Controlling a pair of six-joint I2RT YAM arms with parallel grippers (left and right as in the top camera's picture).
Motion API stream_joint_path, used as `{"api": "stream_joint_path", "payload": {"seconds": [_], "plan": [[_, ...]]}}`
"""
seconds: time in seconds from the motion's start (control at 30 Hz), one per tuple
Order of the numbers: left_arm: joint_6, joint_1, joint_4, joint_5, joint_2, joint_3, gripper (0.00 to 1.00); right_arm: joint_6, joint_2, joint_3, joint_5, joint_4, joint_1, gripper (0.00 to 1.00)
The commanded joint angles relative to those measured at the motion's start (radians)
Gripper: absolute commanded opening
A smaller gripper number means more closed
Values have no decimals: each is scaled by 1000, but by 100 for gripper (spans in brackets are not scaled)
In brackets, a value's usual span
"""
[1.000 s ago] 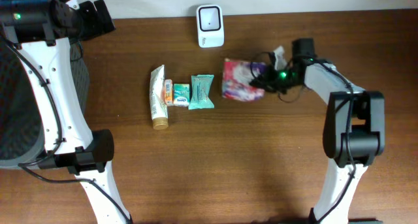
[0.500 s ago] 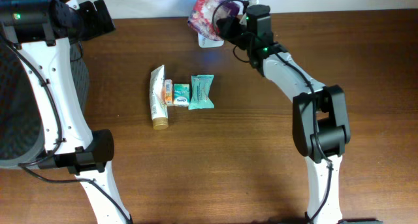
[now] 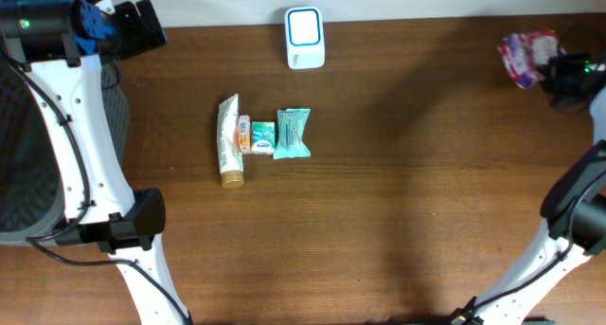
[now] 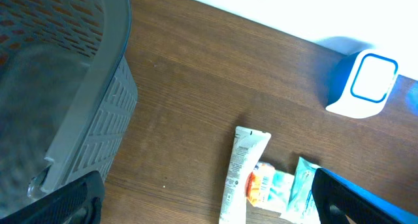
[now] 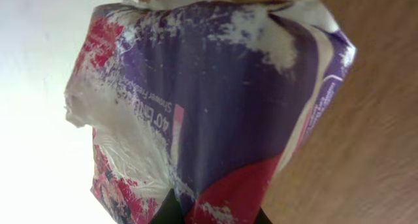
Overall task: Scan the item barcode
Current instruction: 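Carry the wipes pack right and drop it at the table's right side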
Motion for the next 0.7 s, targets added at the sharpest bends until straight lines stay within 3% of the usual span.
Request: {"api": "stream_joint_path", "payload": {"seconds": [0.0,0.03,0.07,0.17,0.3,0.37,0.43,0.47,0.5,0.53,0.67], "plan": [[12,2,-1,-8,-19,9,99,-192,-42,6,60,-51,-8,50],[12,2,-1,-8,-19,9,99,-194,-43,6,50,-67,-10,63],[12,2,-1,-8,-19,9,99,-212,-58,6,25,-69,-21,65],[12,2,-1,-8,-19,9,99,-219,-175,7,25,-105,-71,66],[12,2,-1,-8,-19,9,99,-423,-359,6,-155,-207,1,66],[12,2,-1,-8,-19,9,99,-630,-356,5,-208,-312,135,69],[12,2,-1,-8,-19,9,99,-862,-313,-21,-208,-400,397,70],[12,2,-1,-8,-19,9,99,-885,-287,-33,-190,-399,497,72],[12,2,-1,-8,-19,9,99,-884,-252,-40,-141,-399,598,84],[12,2,-1,-8,-19,9,99,-883,-212,-40,-121,-395,681,89],[12,2,-1,-8,-19,9,99,-825,12,-40,-122,-351,916,88]]}}
